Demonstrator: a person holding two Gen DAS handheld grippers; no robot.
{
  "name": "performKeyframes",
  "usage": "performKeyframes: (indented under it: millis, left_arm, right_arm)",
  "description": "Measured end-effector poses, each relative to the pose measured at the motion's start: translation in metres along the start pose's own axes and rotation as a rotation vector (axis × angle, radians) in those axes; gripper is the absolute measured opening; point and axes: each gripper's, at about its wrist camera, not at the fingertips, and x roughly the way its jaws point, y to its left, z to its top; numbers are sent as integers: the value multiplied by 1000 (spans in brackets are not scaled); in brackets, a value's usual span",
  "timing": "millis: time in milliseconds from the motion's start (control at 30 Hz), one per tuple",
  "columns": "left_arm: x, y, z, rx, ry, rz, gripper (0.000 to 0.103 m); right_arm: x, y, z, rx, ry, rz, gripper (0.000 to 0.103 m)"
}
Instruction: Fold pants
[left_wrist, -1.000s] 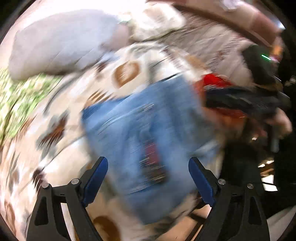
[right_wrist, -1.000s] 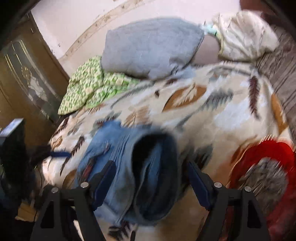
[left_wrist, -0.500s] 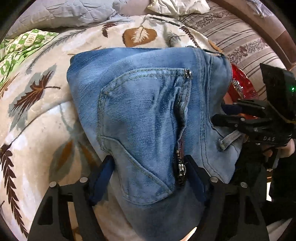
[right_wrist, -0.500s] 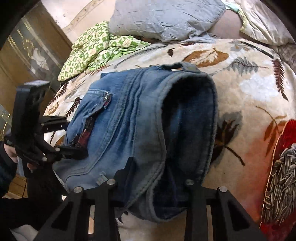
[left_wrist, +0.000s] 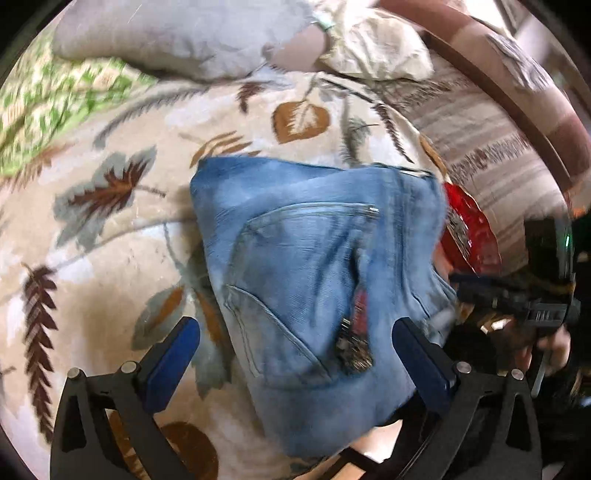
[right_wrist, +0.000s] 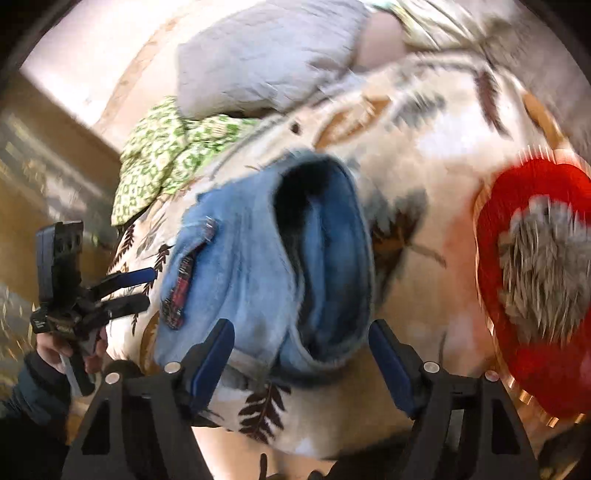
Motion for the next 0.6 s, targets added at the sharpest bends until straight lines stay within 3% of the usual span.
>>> performKeyframes:
  millis: [200,333,467,567,600]
  left_arm:
    - [29,25,5,-139,65,-106,103]
    - [38,14,-1,-91,94,-139,103]
    - [54,6,2,-42,119,-128,103]
    - [62,12,4,-67,110,-155,103]
    - [61,8,5,-49,115,-143,97]
  right_arm:
    - [31,-32,-8,199,89,93,78]
    - [47,-32,-5,212,101,207,78]
    - [70,-27,7,179,125,182,79]
    - [75,-30,12,192,132,207,79]
    - [74,-28,11,181,127,210,78]
